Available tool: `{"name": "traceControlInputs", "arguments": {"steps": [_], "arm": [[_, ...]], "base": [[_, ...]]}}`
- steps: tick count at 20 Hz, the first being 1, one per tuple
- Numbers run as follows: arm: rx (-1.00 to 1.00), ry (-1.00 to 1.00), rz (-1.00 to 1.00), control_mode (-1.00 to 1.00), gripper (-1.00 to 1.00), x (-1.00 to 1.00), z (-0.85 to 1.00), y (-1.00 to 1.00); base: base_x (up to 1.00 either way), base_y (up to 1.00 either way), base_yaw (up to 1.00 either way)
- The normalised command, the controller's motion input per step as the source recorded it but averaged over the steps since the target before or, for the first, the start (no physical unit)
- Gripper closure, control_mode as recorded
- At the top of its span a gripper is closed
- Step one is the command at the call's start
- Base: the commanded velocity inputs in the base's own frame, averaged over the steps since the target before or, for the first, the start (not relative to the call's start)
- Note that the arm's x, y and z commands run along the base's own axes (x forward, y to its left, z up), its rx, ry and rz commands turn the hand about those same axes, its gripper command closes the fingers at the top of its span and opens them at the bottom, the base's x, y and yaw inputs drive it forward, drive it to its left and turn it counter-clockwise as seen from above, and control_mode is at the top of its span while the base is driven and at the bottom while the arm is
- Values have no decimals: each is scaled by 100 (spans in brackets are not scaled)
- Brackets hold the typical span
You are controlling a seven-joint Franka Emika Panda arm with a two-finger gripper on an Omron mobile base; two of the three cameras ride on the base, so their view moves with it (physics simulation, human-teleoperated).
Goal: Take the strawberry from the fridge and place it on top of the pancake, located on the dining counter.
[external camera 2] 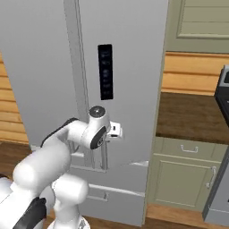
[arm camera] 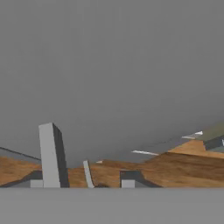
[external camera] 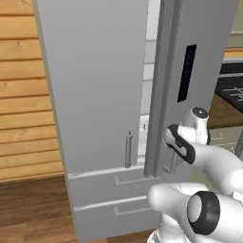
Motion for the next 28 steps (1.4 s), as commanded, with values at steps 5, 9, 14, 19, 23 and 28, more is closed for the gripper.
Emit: {"name": "traceControlInputs", "arguments": {"steps": [5, 9, 14, 19, 23, 28], "arm": [[0, -6, 5, -100, 100, -93, -11, -100], [0, -5, 5, -100, 100, -67, -8, -97], [5, -5, 7, -100, 100, -10, -11, -80], [4, 0, 2, -100, -100, -10, 0, -36], [5, -4, 0, -100, -100, -68, 4, -31], [-1, -7, -1, -100, -100, -100, 55, -1]], "base": [[0, 0, 0], [0, 0, 0], [0, 0, 0], [0, 0, 0], [0, 0, 0], [0, 0, 0]]}}
